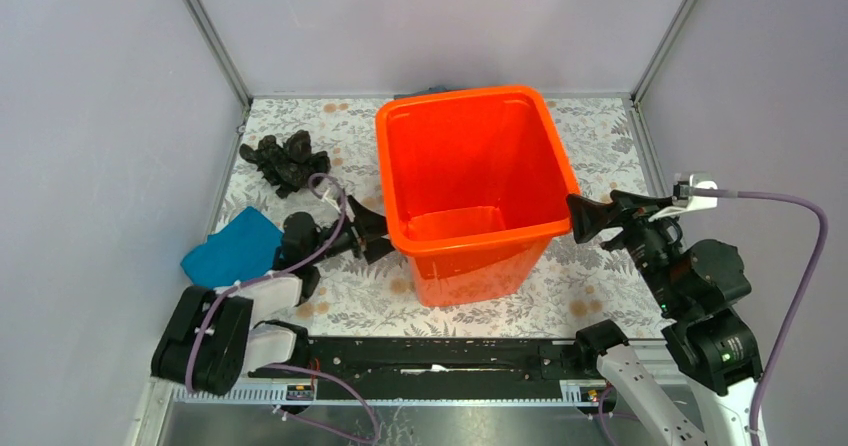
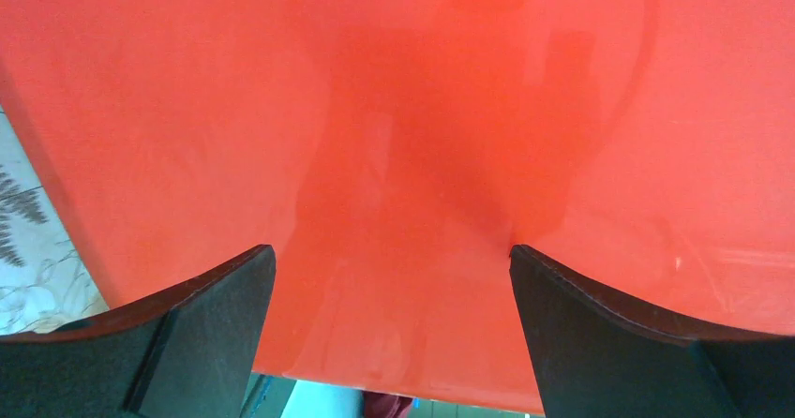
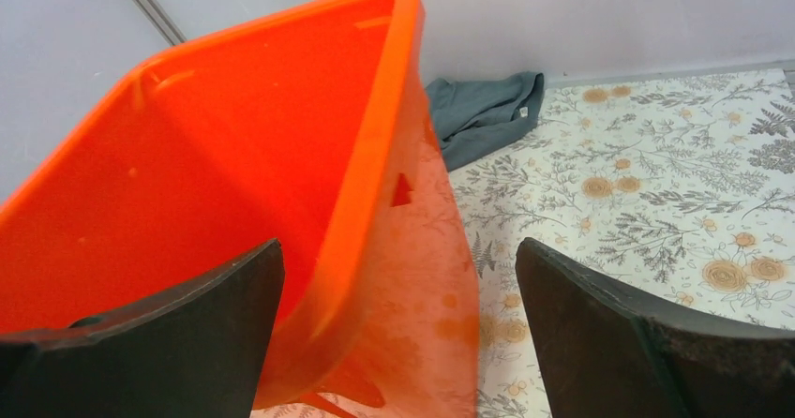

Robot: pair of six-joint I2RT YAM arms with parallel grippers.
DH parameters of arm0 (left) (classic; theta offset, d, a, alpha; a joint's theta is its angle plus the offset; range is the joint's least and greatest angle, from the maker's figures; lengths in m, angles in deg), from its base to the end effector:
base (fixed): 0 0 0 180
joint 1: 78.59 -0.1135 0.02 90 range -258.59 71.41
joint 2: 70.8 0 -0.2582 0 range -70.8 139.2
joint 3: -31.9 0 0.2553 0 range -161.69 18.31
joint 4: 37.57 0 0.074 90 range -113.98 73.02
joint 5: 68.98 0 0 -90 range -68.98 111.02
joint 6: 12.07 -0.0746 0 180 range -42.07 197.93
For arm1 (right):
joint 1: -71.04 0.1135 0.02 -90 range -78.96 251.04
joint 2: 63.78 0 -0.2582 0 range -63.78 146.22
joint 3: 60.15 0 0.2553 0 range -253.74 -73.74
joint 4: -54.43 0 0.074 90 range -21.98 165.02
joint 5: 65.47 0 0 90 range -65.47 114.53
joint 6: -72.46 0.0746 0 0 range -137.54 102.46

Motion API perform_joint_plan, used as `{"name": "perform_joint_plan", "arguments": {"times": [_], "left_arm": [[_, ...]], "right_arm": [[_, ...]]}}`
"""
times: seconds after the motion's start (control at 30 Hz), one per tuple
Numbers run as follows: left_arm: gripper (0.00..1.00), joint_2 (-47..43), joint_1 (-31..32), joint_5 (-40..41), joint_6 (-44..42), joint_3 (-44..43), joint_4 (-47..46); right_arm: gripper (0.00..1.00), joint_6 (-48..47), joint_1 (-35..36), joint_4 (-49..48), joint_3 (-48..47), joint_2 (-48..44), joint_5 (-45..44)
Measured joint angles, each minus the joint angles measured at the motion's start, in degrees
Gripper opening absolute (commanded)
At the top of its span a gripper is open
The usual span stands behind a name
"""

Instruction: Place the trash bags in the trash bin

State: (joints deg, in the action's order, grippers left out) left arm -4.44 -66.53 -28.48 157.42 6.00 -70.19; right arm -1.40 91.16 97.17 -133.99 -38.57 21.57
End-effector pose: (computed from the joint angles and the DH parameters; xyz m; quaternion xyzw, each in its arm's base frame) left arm 0.2150 -0.1040 0.1677 -0.1511 0.7221 -0.6477 0.1901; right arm 0.0979 0.0318 0.4303 -0.0041 0.6699 0.2145 0.7108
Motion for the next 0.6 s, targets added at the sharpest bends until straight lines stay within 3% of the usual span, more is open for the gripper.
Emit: {"name": "perform_joint_plan", "arguments": {"times": [0.2, 0.43, 0.6], "left_arm": [[0.99, 12.09, 9.68, 5.66, 4.37, -1.97, -11.76], [0.99, 31.80, 20.83, 10.80, 9.97, -12.20, -26.84], [0.99, 42.69, 27.12, 15.08, 11.96, -23.08, -30.62]], "right_arm": [[1.00, -0.44, 0.00, 0.31, -2.80, -1.05, -0.66], [1.00, -3.39, 0.00, 0.52, -11.37, -3.23, -1.68], [1.00, -4.50, 0.00, 0.33, -13.14, -3.74, -1.68]]}}
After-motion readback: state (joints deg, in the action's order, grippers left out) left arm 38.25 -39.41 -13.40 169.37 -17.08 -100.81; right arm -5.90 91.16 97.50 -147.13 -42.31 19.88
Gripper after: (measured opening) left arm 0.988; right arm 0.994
